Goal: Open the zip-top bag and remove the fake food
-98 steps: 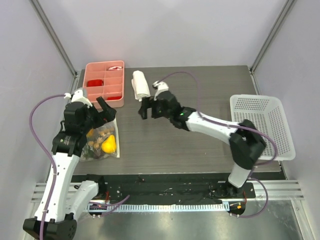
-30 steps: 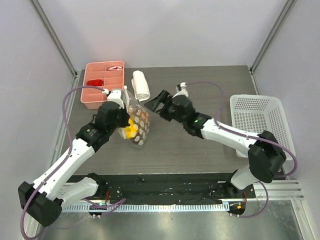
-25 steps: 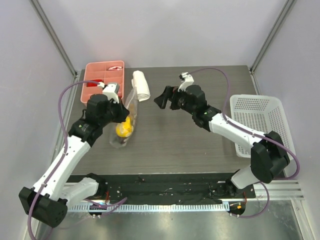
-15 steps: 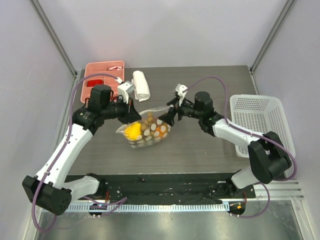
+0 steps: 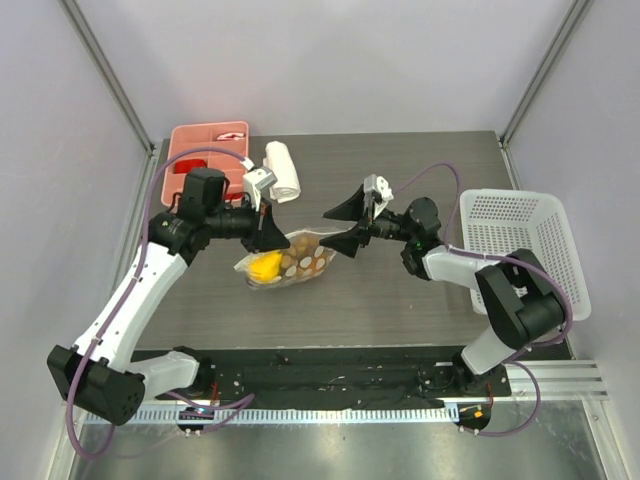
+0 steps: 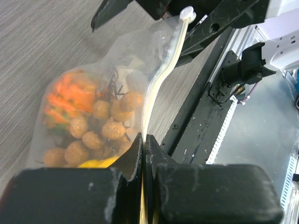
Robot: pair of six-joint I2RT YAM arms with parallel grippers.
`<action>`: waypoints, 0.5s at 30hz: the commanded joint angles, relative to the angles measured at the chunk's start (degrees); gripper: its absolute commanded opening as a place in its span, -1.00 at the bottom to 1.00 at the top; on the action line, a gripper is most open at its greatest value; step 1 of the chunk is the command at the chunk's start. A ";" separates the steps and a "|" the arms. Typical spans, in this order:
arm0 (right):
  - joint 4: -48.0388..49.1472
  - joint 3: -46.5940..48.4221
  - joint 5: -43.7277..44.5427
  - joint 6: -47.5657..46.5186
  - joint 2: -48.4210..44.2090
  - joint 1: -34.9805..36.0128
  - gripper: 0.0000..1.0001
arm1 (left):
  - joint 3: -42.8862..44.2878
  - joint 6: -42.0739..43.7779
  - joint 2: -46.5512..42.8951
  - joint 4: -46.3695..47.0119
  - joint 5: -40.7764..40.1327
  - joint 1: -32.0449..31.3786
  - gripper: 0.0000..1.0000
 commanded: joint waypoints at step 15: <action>21.49 -3.86 0.38 11.05 1.76 0.50 0.52 | 1.21 -3.07 -4.36 3.82 1.76 1.81 -1.00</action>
